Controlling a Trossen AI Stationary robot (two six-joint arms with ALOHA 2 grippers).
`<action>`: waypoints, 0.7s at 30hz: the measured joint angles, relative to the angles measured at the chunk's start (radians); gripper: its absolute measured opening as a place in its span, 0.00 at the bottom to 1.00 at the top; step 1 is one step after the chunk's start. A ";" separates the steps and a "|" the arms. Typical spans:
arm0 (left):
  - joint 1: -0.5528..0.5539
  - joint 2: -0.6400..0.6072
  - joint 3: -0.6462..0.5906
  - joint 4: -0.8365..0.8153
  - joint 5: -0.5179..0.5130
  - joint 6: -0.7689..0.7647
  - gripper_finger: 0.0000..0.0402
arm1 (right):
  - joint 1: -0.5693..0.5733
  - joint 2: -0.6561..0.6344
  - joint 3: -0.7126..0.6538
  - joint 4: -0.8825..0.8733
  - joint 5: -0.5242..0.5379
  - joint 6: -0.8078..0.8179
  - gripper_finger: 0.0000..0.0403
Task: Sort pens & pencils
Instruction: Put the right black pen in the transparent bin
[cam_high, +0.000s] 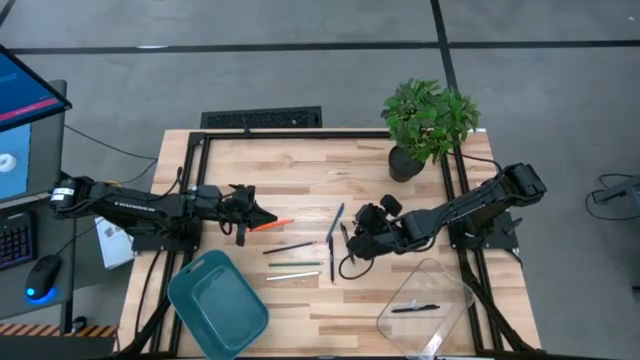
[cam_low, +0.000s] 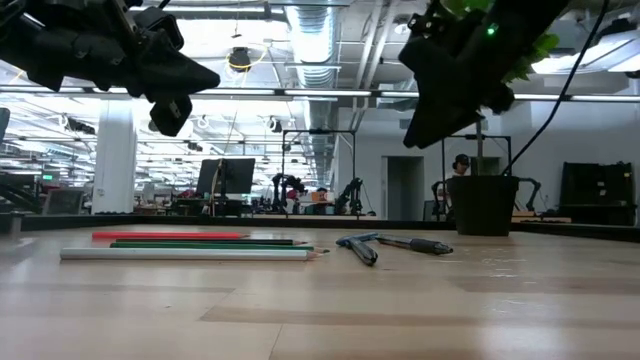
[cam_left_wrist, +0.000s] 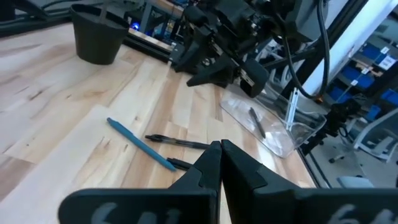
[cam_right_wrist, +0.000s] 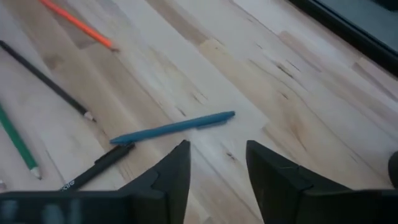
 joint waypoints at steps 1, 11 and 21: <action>0.000 0.000 0.000 0.000 0.009 -0.001 0.00 | 0.001 0.000 0.000 0.004 0.000 -0.015 0.45; 0.000 0.000 0.000 -0.001 0.045 0.067 0.10 | -0.031 0.000 0.000 0.042 -0.003 -0.092 0.45; 0.000 0.000 0.000 0.000 -0.044 0.070 0.18 | -0.030 0.000 0.000 0.054 -0.012 -0.162 0.45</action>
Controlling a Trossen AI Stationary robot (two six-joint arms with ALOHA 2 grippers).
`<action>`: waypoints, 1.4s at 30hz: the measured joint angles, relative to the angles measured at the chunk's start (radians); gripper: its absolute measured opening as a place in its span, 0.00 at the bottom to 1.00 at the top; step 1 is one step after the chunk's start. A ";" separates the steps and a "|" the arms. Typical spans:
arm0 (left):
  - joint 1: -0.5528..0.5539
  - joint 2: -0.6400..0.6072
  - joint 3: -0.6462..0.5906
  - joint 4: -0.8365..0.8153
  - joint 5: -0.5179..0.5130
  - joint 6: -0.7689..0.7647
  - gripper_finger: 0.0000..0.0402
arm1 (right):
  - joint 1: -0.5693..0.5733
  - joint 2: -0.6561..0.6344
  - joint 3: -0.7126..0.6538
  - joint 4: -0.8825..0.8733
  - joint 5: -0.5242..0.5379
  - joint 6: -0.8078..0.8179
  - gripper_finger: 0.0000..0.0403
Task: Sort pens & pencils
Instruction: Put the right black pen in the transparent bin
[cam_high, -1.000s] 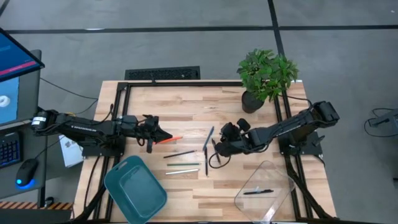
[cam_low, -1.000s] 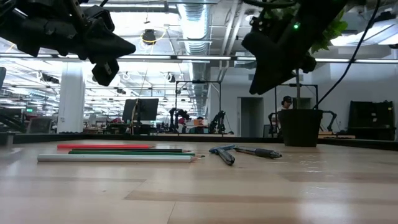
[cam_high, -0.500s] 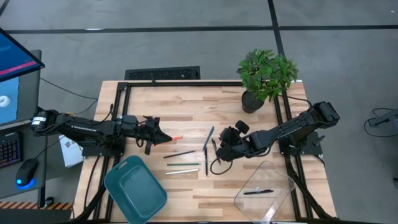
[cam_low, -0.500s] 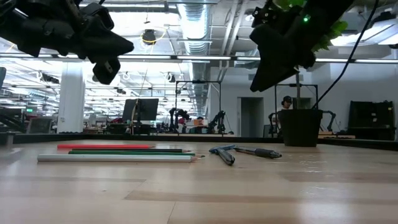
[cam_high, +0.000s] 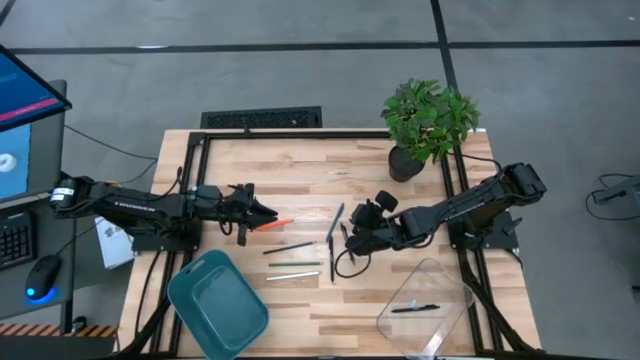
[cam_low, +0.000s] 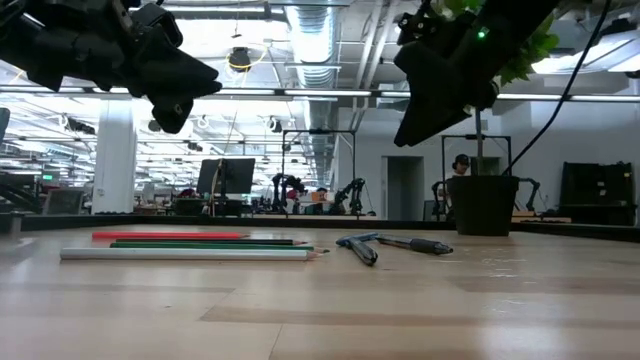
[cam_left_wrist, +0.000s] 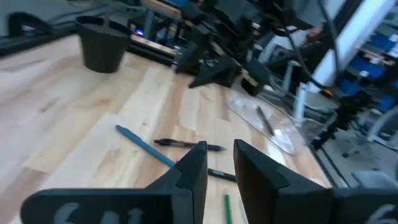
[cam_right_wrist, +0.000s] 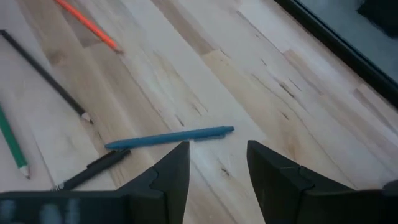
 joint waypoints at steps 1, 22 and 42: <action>0.000 0.000 0.000 -0.001 -0.019 -0.003 0.18 | 0.000 0.000 0.000 0.001 0.000 -0.008 0.45; 0.000 0.000 0.000 -0.330 -0.123 -0.103 0.18 | 0.000 0.000 0.000 0.001 -0.040 -0.072 0.46; -0.089 0.027 0.000 -0.370 -0.319 0.072 0.18 | 0.000 0.000 0.000 -0.007 -0.040 -0.082 0.47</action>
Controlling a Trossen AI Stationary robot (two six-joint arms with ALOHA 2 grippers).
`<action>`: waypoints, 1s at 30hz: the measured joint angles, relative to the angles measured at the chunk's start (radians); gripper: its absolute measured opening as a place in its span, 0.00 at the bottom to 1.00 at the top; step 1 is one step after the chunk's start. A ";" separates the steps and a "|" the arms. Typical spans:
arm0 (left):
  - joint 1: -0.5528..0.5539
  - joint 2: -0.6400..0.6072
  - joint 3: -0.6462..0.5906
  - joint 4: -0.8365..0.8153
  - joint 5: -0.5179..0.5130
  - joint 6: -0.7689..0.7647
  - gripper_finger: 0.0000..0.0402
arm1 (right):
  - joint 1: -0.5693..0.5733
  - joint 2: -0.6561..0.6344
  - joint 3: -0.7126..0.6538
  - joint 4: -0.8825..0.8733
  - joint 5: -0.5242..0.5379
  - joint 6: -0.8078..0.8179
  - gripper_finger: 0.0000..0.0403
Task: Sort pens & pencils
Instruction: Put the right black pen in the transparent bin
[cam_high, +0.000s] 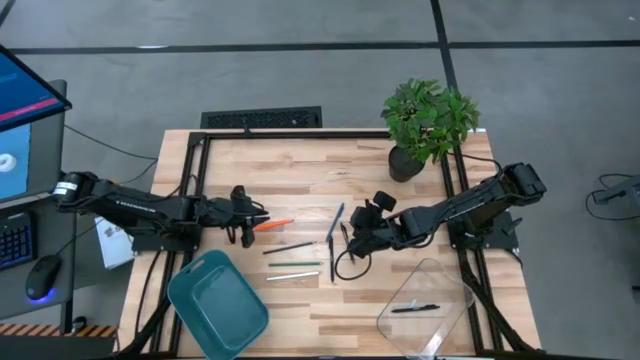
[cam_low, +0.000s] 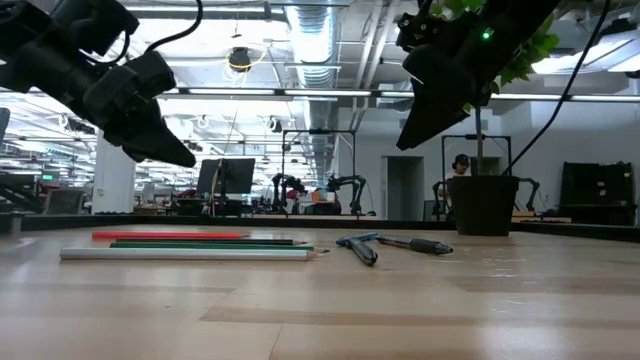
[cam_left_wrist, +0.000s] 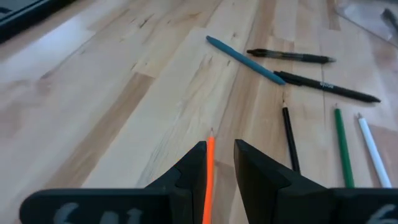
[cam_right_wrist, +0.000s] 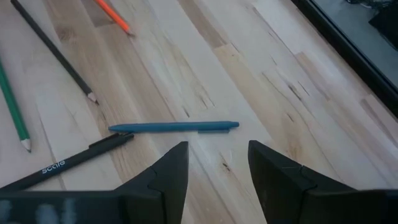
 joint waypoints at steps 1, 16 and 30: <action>-0.008 0.013 0.000 0.010 -0.002 -0.003 0.18 | 0.000 0.000 0.000 0.000 0.000 0.000 0.47; -0.020 0.236 0.000 0.233 -0.009 0.021 0.18 | 0.000 0.000 0.000 -0.023 -0.004 0.003 0.47; -0.020 0.226 0.000 0.273 0.029 0.015 0.18 | -0.096 0.000 0.000 0.059 -0.186 -0.039 0.46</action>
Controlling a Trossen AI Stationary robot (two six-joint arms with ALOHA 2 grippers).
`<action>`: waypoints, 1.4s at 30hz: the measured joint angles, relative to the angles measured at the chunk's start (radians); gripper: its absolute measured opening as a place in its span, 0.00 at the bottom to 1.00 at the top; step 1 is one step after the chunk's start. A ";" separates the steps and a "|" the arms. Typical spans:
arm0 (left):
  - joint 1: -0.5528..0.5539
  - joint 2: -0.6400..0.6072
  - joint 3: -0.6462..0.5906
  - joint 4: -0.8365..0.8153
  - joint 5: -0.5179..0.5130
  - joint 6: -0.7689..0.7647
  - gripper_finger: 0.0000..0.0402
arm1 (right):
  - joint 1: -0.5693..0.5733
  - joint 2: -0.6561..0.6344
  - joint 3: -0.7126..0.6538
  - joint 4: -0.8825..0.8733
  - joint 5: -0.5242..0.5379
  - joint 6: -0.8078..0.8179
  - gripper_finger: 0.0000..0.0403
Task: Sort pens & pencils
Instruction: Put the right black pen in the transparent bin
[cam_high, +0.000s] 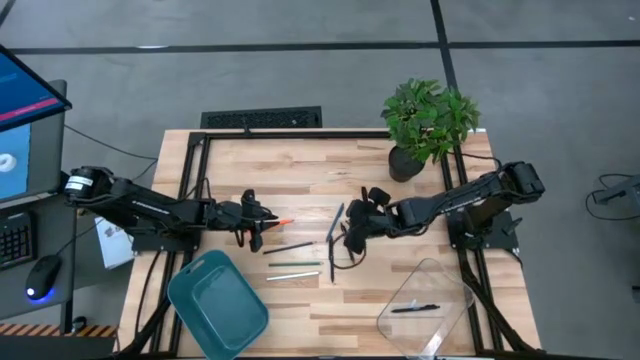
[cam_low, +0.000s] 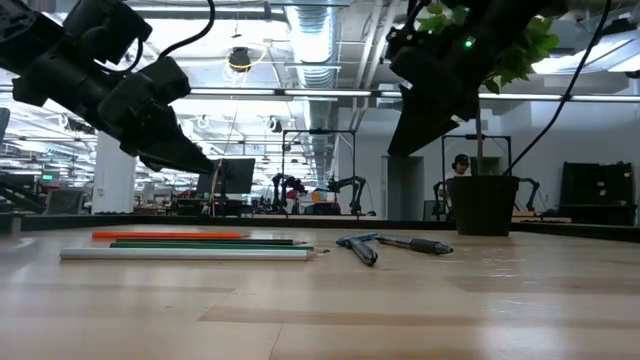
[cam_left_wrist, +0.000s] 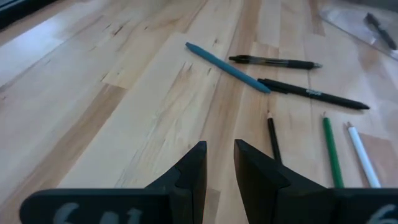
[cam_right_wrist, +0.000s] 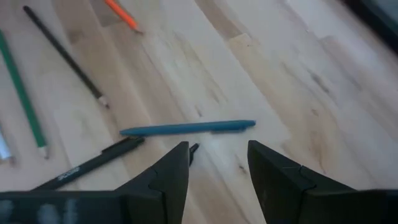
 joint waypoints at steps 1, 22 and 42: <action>0.000 0.000 0.000 0.003 0.011 0.000 0.18 | -0.009 0.000 0.000 0.010 -0.032 -0.033 0.46; 0.000 0.000 0.000 0.036 0.113 0.043 0.18 | -0.113 0.004 0.000 0.028 -0.469 -0.492 0.43; 0.000 0.000 0.002 0.105 0.122 0.042 0.18 | -0.026 0.185 0.071 0.028 -0.176 0.284 0.42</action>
